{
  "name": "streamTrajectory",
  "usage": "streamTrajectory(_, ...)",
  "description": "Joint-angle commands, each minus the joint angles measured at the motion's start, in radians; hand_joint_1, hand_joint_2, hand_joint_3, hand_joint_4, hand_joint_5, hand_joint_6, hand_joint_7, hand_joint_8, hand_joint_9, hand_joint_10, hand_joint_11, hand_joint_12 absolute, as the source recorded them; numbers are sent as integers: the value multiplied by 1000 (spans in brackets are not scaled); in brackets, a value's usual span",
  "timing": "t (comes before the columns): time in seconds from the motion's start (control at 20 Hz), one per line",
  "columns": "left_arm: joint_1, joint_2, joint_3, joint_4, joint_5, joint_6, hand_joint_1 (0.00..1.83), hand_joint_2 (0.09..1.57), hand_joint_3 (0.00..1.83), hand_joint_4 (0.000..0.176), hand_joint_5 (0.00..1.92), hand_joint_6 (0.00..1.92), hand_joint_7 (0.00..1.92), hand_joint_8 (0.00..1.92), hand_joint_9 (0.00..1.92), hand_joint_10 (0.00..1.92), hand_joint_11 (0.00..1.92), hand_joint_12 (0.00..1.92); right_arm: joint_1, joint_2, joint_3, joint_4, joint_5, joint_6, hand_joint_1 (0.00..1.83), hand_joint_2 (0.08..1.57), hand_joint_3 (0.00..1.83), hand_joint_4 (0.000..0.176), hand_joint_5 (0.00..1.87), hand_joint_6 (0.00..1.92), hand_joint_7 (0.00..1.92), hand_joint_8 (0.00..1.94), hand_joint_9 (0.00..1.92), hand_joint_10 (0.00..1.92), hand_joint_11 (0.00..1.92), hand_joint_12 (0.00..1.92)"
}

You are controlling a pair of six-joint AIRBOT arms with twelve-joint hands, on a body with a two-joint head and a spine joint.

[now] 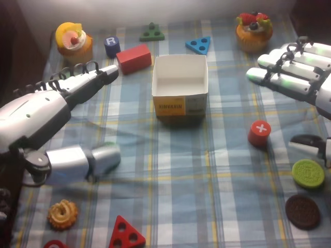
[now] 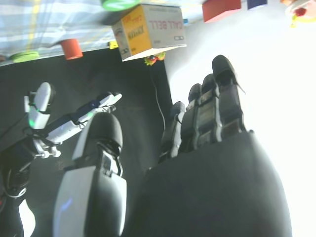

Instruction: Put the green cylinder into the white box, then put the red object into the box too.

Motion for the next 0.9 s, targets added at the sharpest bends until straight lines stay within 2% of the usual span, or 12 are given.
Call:
streamTrajectory(0.0, -1, -4, 3, 26, -104, -4, 829, 1061, 9, 51, 84, 12, 64, 3, 37, 19, 0, 531, 12, -4, 4, 0, 117, -5, 619, 1215, 25, 0, 0, 0, 0, 0, 0, 20, 0, 1123)
streamTrajectory(0.05, -1, -5, 4, 26, -101, -4, 816, 1060, 3, 53, 58, 10, 42, 4, 14, 7, 0, 331, 12, -6, 4, 1, 117, -5, 612, 1225, 19, 0, 0, 0, 0, 0, 5, 12, 0, 1102)
streamTrajectory(0.2, 0, -7, 7, 21, -75, 2, 838, 1030, 0, 63, 67, 2, 45, 1, 25, 8, 0, 24, 11, -8, 6, 6, 118, -5, 629, 1219, 10, 0, 0, 0, 0, 0, 19, 18, 0, 1096)
streamTrajectory(0.25, 0, -11, 10, 14, -64, 8, 862, 1016, 0, 59, 90, 10, 74, 12, 51, 19, 0, 4, 11, -8, 7, 7, 119, -5, 624, 1218, 9, 0, 0, 0, 0, 0, 20, 19, 0, 1094)
streamTrajectory(0.35, 1, -29, 18, -23, -35, 69, 905, 1019, 0, 70, 111, 15, 140, 31, 95, 36, 0, 0, 11, -8, 7, 11, 121, -5, 609, 1216, 7, 6, 0, 0, 0, 0, 18, 20, 0, 1093)
streamTrajectory(0.4, 1, -43, 22, -47, -25, 110, 964, 1018, 0, 60, 154, 11, 199, 21, 128, 49, 15, 18, 11, -8, 8, 14, 122, -5, 581, 1225, 10, 0, 0, 0, 0, 0, 18, 21, 0, 1094)
streamTrajectory(0.5, 1, -66, 43, -71, -7, 116, 987, 1049, 0, 29, 234, 4, 276, 5, 166, 89, 0, 366, 10, -8, 8, 20, 126, -5, 571, 1228, 1, 0, 0, 0, 0, 0, 12, 54, 0, 1012)
streamTrajectory(0.65, 0, -90, 61, -92, -1, 119, 1011, 1036, 0, 15, 298, 9, 410, 23, 255, 158, 0, 614, 5, -9, 9, 38, 149, -5, 616, 1222, 0, 0, 0, 0, 0, 0, 2, 87, 0, 973)
streamTrajectory(0.7, 0, -98, 64, -101, -3, 134, 1028, 1029, 0, 21, 319, 11, 457, 29, 271, 196, 0, 763, 2, -9, 9, 46, 158, -5, 616, 1225, 0, 0, 0, 0, 0, 0, 0, 69, 0, 880)
streamTrajectory(0.75, -3, -108, 65, -116, -3, 172, 1028, 1041, 1, 28, 327, 5, 460, 11, 226, 294, 0, 835, 0, -9, 9, 52, 164, -5, 601, 1235, 1, 0, 0, 0, 0, 0, 3, 38, 0, 804)
streamTrajectory(0.8, -9, -121, 66, -137, 0, 218, 1012, 1061, 2, 24, 340, 4, 463, 5, 177, 431, 0, 951, -2, -9, 9, 55, 167, -5, 578, 1246, 6, 0, 0, 0, 0, 0, 1, 33, 0, 787)
streamTrajectory(0.85, -11, -126, 71, -146, 4, 221, 1018, 1068, 0, 16, 358, 4, 488, 7, 139, 539, 0, 968, -2, -9, 10, 56, 167, -5, 567, 1251, 2, 0, 0, 0, 0, 0, 10, 51, 0, 909)
